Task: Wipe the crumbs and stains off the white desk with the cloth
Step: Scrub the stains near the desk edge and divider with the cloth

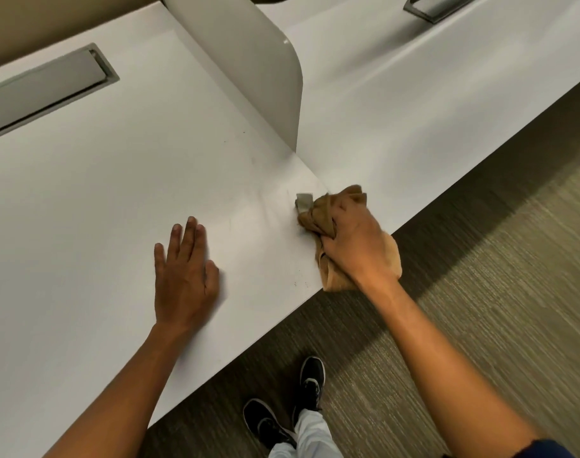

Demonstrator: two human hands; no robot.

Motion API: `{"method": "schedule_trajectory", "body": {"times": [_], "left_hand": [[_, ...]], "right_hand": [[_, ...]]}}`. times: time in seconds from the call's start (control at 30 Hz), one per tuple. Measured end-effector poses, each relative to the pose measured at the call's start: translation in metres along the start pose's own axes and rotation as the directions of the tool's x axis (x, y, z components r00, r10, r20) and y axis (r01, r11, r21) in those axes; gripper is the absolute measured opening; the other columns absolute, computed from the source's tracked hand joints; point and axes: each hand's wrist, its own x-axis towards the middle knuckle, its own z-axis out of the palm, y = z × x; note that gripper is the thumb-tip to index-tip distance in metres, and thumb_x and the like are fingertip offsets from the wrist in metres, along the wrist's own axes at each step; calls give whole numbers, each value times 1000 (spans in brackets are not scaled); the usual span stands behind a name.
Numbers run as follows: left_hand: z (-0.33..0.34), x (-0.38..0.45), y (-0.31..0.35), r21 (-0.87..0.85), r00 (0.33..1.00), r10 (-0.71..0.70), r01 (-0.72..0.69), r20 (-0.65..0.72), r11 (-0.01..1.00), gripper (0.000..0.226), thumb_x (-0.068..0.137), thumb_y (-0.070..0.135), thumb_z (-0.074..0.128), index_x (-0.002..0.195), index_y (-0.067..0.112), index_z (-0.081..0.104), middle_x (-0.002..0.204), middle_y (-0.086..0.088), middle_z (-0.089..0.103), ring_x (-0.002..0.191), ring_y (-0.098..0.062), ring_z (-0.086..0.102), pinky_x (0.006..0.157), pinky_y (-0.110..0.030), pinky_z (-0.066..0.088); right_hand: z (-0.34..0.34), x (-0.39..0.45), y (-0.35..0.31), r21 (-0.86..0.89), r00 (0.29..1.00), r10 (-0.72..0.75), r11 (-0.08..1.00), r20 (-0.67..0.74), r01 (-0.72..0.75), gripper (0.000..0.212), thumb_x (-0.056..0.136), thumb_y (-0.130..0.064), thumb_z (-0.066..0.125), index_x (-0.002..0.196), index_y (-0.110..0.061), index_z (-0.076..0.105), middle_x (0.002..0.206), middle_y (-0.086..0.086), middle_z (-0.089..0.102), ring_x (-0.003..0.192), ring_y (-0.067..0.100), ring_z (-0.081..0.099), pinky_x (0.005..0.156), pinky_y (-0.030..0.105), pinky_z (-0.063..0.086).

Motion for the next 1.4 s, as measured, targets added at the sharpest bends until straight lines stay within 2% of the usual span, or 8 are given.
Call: {"method": "schedule_trajectory", "body": {"times": [0.23,0.37,0.5,0.67,0.93,1.07,1.2,1.4], "left_hand": [[-4,0,4,-8,1000,-1,1,-11,1000,67,92,25,31,157,10,25,168,-3,15,156,-23,11,125,-55,10],[-5,1,5,-11,1000,3,-4,-12,1000,67,92,25,30,157,9,25,168,-4,16,156,-23,10,125,-55,10],[-6,1,6,-5,1000,-3,3,-5,1000,67,92,24,31,157,9,26,168,-4,16,156,-22,10,125,-56,10],[-5,2,5,-20,1000,-1,1,-7,1000,66,93,24,32,157,9,26,168,-3,16,156,-21,9,125,-54,9],[-8,1,4,-19,1000,2,-3,-10,1000,66,92,23,34,156,8,27,168,-4,17,156,-23,12,125,-54,10],[-9,1,4,-26,1000,0,-1,-12,1000,66,93,23,34,156,8,27,168,-4,16,156,-23,11,126,-54,9],[-8,1,3,-29,1000,-2,2,0,1000,66,93,25,32,157,9,25,168,-3,13,157,-21,7,126,-53,7],[-6,2,2,2,1000,2,-2,4,1000,67,93,28,30,158,11,25,169,-3,13,157,-22,6,126,-54,8]], "right_hand": [[24,-54,-20,-9,983,-171,985,61,172,29,71,-34,78,96,-21,70,101,-5,62,87,15,55,75,26,43],[28,-36,-16,-52,983,-184,981,25,185,32,70,-28,82,96,-13,70,100,2,65,84,21,59,65,32,52],[29,0,-14,-55,995,-84,995,-58,81,30,72,-17,79,99,-7,69,101,10,65,89,29,60,63,32,47],[26,53,-12,-70,987,78,994,-139,-88,31,89,-22,64,116,-6,64,113,13,61,104,31,56,74,36,47],[3,81,22,140,982,188,972,16,-188,36,91,-52,54,115,-26,65,107,4,70,99,31,63,76,31,39],[6,50,21,23,974,207,978,-87,-206,40,87,-55,57,104,-20,65,94,6,67,87,30,62,71,32,38],[13,12,-9,-25,970,114,992,-216,-122,29,84,-32,67,106,-14,62,102,7,63,87,27,60,73,29,44],[46,-29,-65,-69,968,-188,981,-165,179,32,77,-34,76,101,-13,71,100,1,70,81,25,60,66,36,51]]}}
